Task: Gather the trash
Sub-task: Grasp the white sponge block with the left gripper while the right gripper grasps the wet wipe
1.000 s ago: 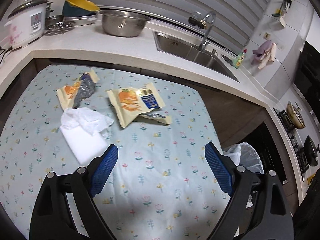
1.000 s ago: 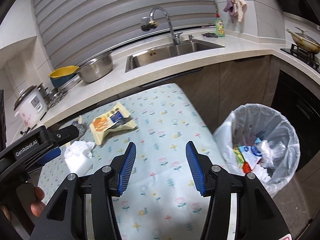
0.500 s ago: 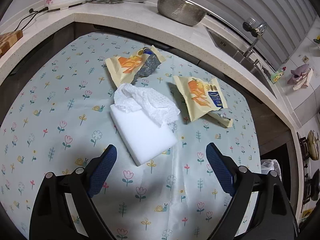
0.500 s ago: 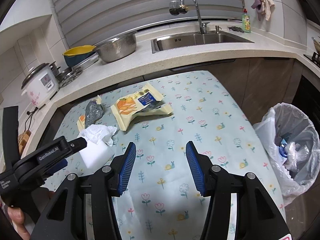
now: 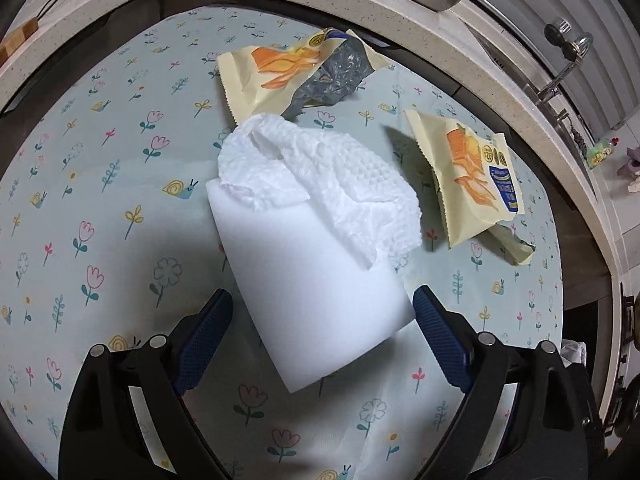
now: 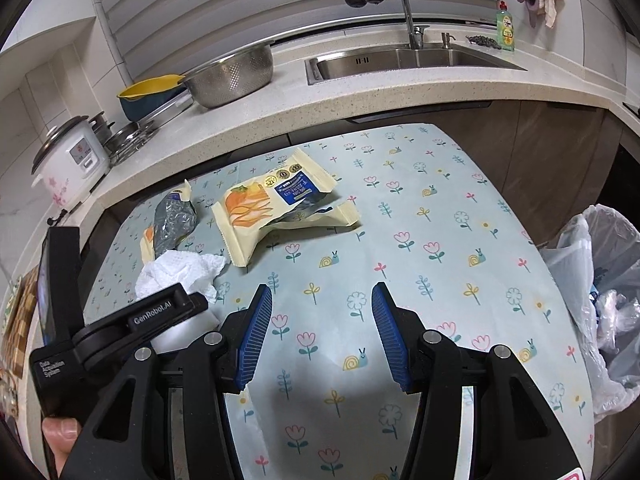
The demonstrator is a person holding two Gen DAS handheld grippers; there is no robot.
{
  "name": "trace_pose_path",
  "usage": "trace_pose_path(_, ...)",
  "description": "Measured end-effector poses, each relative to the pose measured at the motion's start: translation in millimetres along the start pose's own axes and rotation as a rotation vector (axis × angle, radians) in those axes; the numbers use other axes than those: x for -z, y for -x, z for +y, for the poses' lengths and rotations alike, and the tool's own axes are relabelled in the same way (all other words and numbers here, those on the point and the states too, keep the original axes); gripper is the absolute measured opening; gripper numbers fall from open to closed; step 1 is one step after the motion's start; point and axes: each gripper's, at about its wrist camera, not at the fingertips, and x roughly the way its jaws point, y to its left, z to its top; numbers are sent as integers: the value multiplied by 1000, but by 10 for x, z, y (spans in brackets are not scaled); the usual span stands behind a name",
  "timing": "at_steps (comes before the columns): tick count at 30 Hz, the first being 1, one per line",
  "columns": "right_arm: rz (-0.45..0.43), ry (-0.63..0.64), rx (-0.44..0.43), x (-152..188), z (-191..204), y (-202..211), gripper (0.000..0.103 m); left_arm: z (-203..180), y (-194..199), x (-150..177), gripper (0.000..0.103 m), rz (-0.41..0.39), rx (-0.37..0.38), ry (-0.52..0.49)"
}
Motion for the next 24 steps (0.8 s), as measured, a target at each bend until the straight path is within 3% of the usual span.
trace_pose_path(3, 12, 9, -17, 2, 79, -81, 51, 51, 68, 32, 77, -11, 13, -48)
trace_pose_path(7, 29, 21, -60, 15, 250, -165, 51, 262, 188, 53, 74, -6, 65, -50)
trace_pose_path(14, 57, 65, -127, 68, 648, -301, 51, 668, 403, 43, 73, -33, 73, -25)
trace_pose_path(24, 116, 166, -233, 242, 1269, -431, 51, 1180, 537, 189, 74, 9, 88, -40)
